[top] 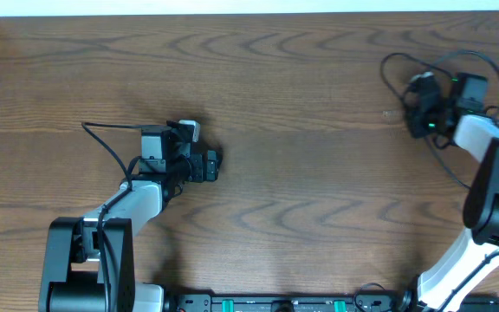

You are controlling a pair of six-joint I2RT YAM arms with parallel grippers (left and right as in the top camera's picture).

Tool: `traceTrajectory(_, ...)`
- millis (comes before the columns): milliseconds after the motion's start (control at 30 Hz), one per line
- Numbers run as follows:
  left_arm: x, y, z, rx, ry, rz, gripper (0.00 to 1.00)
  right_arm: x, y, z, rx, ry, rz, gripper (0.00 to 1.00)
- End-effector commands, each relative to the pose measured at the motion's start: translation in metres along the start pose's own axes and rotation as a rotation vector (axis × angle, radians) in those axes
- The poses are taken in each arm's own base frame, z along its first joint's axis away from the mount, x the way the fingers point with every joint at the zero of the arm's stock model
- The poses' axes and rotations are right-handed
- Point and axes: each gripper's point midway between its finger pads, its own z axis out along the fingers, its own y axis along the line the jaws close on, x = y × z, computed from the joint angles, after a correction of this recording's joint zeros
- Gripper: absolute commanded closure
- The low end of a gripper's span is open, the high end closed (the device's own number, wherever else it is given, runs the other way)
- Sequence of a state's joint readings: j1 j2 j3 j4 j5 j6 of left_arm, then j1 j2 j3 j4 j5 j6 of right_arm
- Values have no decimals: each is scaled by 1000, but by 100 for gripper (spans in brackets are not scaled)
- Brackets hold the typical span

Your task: Untangle cables

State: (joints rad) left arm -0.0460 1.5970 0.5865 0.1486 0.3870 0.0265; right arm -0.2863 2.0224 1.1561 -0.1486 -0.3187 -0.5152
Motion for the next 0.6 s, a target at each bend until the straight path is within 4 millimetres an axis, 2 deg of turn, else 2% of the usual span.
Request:
traceTrajectory(0,47,18,7,-70,136,-72,3,41,-41,1,91,56,141,91)
traceTrajectory(200,52,18,6,-71,155,-79,3,67,-115,-29,233,-14,318,88)
traceTrajectory(333,52,17,6,-71,156,-78,3,91,-149,-49,295,-34,430,87)
traceTrajectory(467,52,18,6,-71,155,-79,3,97,-162,-62,252,-114,501,86)
traceTrajectory(533,52,18,6,-71,155,-79,3,98,-168,-69,241,-154,546,83)
traceTrajectory(567,52,17,6,-71,156,-78,3,100,-171,-71,244,-160,564,79)
